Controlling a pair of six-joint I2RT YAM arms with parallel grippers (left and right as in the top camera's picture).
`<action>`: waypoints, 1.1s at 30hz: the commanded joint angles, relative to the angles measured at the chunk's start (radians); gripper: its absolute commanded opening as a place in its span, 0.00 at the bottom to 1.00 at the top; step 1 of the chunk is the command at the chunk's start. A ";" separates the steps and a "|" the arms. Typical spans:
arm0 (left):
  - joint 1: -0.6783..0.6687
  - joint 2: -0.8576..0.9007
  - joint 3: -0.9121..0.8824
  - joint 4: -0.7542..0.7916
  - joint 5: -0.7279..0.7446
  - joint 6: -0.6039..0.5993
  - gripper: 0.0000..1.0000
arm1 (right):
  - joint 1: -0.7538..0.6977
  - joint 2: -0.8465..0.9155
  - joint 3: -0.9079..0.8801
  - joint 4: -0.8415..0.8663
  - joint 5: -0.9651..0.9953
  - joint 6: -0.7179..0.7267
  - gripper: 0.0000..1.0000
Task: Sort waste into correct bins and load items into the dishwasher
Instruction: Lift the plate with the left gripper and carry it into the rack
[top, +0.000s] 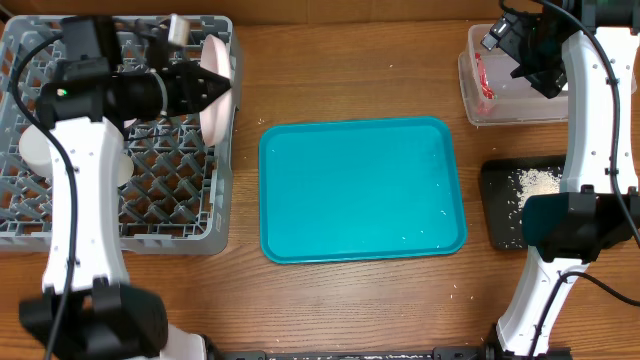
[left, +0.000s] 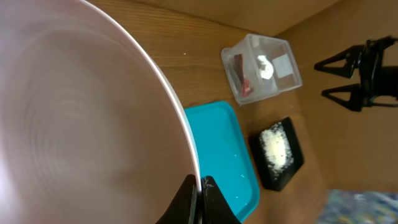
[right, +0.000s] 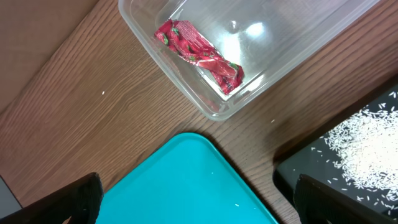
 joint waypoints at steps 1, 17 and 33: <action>0.052 0.089 0.008 0.016 0.182 0.083 0.04 | 0.001 -0.023 0.023 0.006 -0.005 -0.014 1.00; 0.156 0.200 0.008 0.159 0.325 0.073 0.82 | 0.001 -0.023 0.023 0.006 -0.005 -0.014 1.00; 0.160 0.119 0.010 -0.006 0.339 0.068 1.00 | 0.001 -0.023 0.023 0.006 -0.005 -0.014 1.00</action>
